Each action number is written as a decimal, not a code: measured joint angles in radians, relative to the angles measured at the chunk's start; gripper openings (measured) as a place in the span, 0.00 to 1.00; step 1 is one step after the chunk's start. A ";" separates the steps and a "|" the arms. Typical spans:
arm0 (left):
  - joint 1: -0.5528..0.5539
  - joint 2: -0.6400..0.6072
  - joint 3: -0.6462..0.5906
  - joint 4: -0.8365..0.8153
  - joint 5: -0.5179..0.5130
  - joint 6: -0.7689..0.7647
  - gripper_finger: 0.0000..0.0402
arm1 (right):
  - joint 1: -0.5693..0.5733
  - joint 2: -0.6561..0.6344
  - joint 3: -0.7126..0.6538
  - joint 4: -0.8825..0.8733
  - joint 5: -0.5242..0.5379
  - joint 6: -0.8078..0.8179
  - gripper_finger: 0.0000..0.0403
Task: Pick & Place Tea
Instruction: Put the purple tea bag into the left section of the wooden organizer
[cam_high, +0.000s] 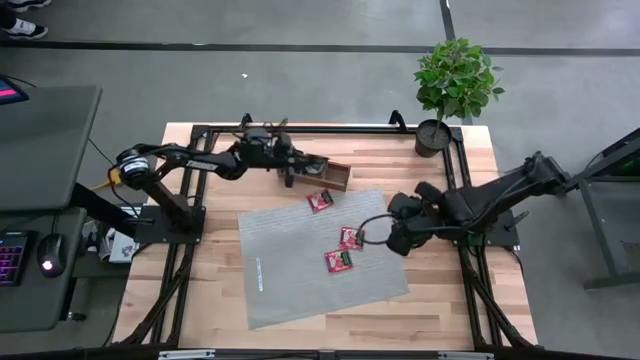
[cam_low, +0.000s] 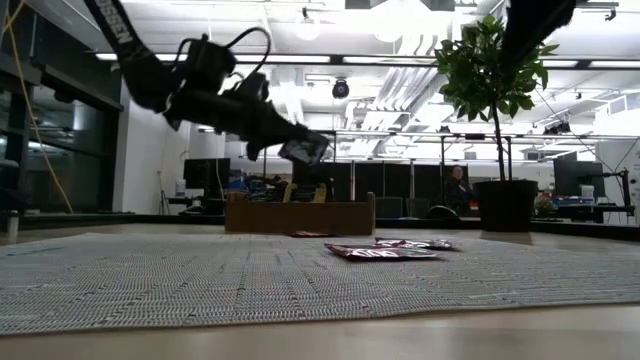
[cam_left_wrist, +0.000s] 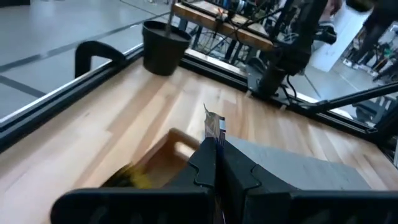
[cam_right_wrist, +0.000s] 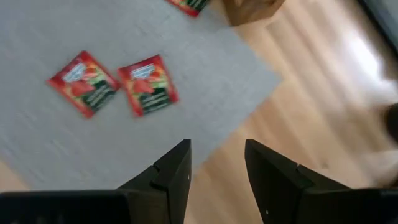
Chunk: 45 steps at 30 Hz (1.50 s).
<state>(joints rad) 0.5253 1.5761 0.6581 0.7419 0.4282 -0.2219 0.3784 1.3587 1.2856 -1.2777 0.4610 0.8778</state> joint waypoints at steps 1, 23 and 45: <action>0.022 0.000 -0.014 0.018 0.019 0.000 0.00 | 0.006 -0.003 -0.021 0.025 -0.012 0.016 0.36; 0.367 0.001 -0.170 0.089 0.328 0.140 0.00 | 0.041 -0.005 -0.106 0.304 -0.037 0.076 0.36; 0.322 0.032 -0.099 -0.017 0.271 0.252 0.00 | 0.040 -0.005 -0.106 0.324 -0.016 0.102 0.36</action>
<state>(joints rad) 0.8476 1.6081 0.5595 0.7252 0.6994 0.0302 0.4187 1.3537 1.1793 -0.9533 0.4446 0.9798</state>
